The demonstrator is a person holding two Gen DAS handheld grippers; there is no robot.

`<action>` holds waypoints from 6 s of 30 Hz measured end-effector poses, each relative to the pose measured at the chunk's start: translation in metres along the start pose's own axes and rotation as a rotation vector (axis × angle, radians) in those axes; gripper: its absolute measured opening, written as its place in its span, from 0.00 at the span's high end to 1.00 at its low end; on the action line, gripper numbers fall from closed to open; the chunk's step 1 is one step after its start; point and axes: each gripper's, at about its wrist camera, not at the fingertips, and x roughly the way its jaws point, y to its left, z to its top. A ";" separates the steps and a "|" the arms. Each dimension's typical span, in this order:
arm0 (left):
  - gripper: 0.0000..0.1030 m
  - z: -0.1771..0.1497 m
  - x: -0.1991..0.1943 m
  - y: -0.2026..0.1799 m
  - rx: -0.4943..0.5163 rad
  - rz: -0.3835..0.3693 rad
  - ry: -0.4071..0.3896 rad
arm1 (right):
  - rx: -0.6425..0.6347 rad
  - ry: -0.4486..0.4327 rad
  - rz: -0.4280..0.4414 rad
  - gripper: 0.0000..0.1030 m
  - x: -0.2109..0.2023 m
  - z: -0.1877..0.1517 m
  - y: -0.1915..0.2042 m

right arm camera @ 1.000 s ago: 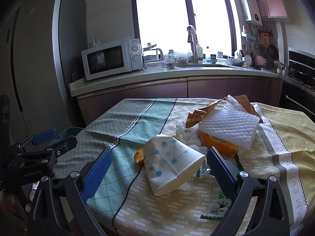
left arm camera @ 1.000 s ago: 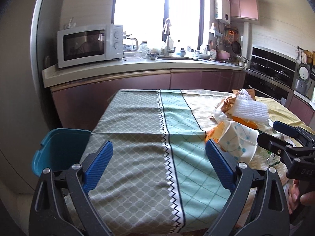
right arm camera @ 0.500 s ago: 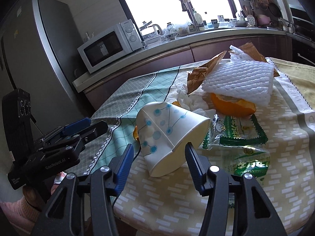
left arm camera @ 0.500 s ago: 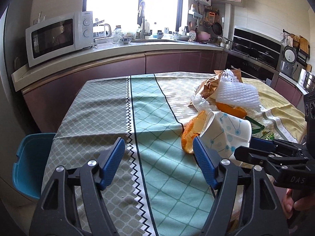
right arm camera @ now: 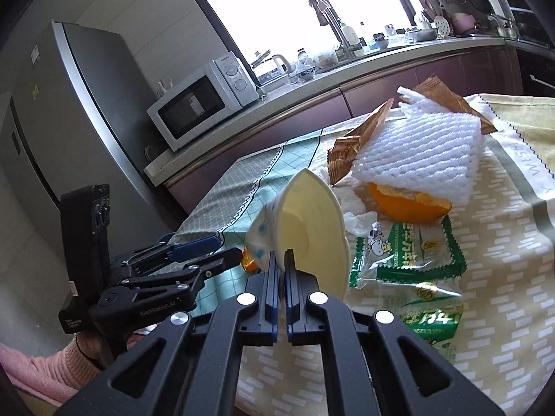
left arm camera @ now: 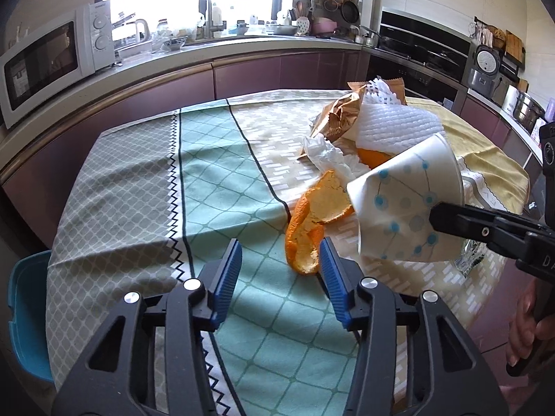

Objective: Collect trash
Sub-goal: 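Grasp the orange peel with the left tool while the right tool grasps the paper cup, then carry the peel and cup to the teal bin and open both tools, then move both tools back over the trash on the table, then grasp the white tissue with the left tool while the right tool grasps the foam netting, then carry tissue and netting to the teal bin and open both tools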

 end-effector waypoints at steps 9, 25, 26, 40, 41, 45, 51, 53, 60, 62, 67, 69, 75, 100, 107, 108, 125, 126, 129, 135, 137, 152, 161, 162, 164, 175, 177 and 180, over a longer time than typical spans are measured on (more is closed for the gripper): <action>0.81 0.015 0.031 -0.003 -0.016 -0.106 0.085 | -0.023 -0.017 -0.005 0.98 -0.004 0.011 -0.004; 0.93 -0.001 -0.036 0.075 -0.197 -0.038 -0.032 | -0.084 -0.011 0.107 0.98 0.019 0.036 0.034; 0.93 -0.005 -0.047 0.086 -0.217 -0.010 -0.046 | -0.096 -0.002 0.125 0.98 0.025 0.038 0.042; 0.93 -0.088 -0.126 0.276 -0.487 0.439 -0.015 | -0.327 0.213 0.383 0.98 0.178 0.053 0.204; 0.93 -0.092 -0.122 0.283 -0.498 0.450 -0.004 | -0.339 0.233 0.381 0.98 0.191 0.052 0.216; 0.93 -0.101 -0.102 0.307 -0.528 0.457 0.041 | -0.387 0.320 0.356 0.98 0.231 0.043 0.246; 0.90 -0.106 -0.082 0.329 -0.566 0.449 0.070 | -0.413 0.417 0.288 0.97 0.275 0.025 0.264; 0.87 -0.106 -0.078 0.336 -0.577 0.448 0.072 | -0.416 0.443 0.268 0.97 0.285 0.021 0.266; 0.87 -0.103 -0.076 0.337 -0.614 0.451 0.037 | -0.399 0.464 0.256 0.78 0.289 0.015 0.268; 0.86 -0.104 -0.087 0.324 -0.617 0.444 0.018 | -0.385 0.442 0.284 0.78 0.273 0.016 0.268; 0.68 -0.097 -0.123 0.275 -0.534 0.376 -0.108 | -0.387 0.317 0.337 0.63 0.200 0.030 0.249; 0.64 -0.083 -0.129 0.254 -0.480 0.329 -0.156 | -0.390 0.256 0.329 0.59 0.166 0.034 0.235; 0.58 -0.047 -0.124 0.182 -0.319 0.150 -0.214 | -0.316 0.111 0.190 0.52 0.076 0.047 0.164; 0.51 0.063 0.052 -0.015 -0.079 -0.120 0.016 | 0.082 -0.083 -0.253 0.51 -0.015 0.057 -0.074; 0.55 0.076 0.082 -0.023 -0.083 -0.131 0.075 | 0.117 -0.064 -0.220 0.66 0.000 0.058 -0.081; 0.57 0.077 0.086 -0.024 -0.085 -0.134 0.084 | 0.121 -0.063 -0.217 0.73 0.001 0.058 -0.082; 0.93 0.074 0.057 -0.010 -0.110 -0.206 0.030 | 0.044 -0.115 -0.151 0.96 -0.026 0.061 -0.054; 0.93 0.074 0.052 -0.008 -0.115 -0.207 0.021 | 0.037 -0.117 -0.147 0.96 -0.028 0.061 -0.051; 0.93 0.070 0.033 0.004 -0.133 -0.213 -0.012 | 0.017 -0.119 -0.134 0.96 -0.034 0.061 -0.042; 0.93 0.057 -0.009 0.027 -0.140 -0.182 -0.073 | -0.037 -0.130 -0.107 0.96 -0.047 0.063 -0.017; 0.93 0.050 -0.021 0.037 -0.150 -0.179 -0.085 | -0.059 -0.135 -0.088 0.96 -0.050 0.064 -0.006; 0.93 -0.007 -0.115 0.158 -0.298 0.065 -0.174 | -0.237 0.029 0.256 0.96 0.045 0.064 0.107; 0.93 -0.052 -0.145 0.257 -0.458 0.263 -0.157 | -0.351 0.178 0.406 0.96 0.129 0.056 0.186; 0.93 -0.057 -0.145 0.267 -0.475 0.269 -0.150 | -0.364 0.195 0.414 0.96 0.138 0.054 0.194; 0.93 -0.066 -0.143 0.283 -0.498 0.296 -0.130 | -0.392 0.224 0.412 0.96 0.153 0.050 0.207; 0.92 -0.094 -0.089 0.331 -0.579 0.344 -0.009 | -0.436 0.419 0.328 0.96 0.241 0.025 0.252; 0.92 -0.096 -0.078 0.336 -0.586 0.349 0.016 | -0.438 0.445 0.309 0.96 0.253 0.020 0.257; 0.92 -0.099 -0.062 0.339 -0.592 0.360 0.049 | -0.436 0.475 0.293 0.95 0.269 0.015 0.263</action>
